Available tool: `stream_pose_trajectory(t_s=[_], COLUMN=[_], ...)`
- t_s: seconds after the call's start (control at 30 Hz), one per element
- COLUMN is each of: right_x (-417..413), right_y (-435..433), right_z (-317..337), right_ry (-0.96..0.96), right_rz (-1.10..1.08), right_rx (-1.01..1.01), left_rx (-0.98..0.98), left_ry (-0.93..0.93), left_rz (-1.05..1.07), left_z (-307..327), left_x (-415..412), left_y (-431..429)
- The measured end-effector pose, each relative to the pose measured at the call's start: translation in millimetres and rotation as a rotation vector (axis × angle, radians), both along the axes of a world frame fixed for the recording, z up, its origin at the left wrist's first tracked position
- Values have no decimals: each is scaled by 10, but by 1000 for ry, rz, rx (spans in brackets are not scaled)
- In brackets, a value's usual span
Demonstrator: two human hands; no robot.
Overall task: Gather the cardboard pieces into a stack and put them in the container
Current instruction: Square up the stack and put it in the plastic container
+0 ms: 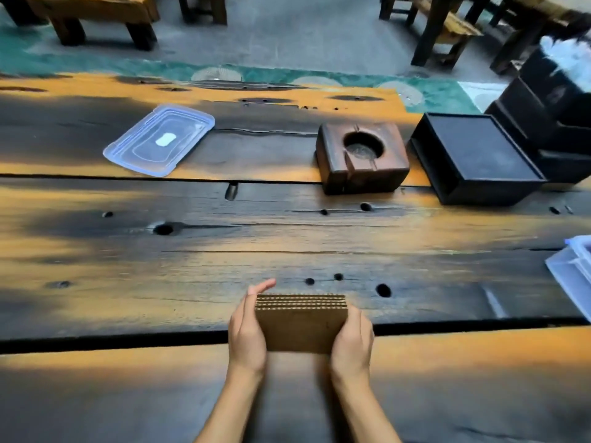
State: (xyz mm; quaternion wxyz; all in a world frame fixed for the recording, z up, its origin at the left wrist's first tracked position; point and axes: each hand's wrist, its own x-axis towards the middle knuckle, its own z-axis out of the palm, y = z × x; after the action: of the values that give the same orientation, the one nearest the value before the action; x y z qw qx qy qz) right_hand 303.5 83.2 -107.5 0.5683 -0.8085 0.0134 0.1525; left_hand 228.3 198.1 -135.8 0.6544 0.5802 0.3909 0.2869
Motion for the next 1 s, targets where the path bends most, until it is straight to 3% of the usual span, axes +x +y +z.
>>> stream_pose_trajectory(t_s=[0.17,0.27,0.37,0.5,0.7,1.0], right_x=[-466,-600,-607,-436,-121,217], right_y=[-678,-1146,-1657,-2292,-3538,-5178], right_z=[168,378,710,1114,1672,2003], right_ry=[290,428,493,420,281,-35], right_rz=[-176,-301,-365,-387,-349,40], right_rx=[-137,-192,-191,-136,-100,-92], left_rx=[-230,-155,-169,-250,-90,-253], left_ry=[460,675,642,332,205,158], left_rz=[-47,-185,-216,-265,-397,-373], left_z=[204,658,1164,1614,2002,2230], left_x=[-377,-480,-490,-500,-244,310], left_y=[-675,-1206,-1681,-2319,-3535,-4866])
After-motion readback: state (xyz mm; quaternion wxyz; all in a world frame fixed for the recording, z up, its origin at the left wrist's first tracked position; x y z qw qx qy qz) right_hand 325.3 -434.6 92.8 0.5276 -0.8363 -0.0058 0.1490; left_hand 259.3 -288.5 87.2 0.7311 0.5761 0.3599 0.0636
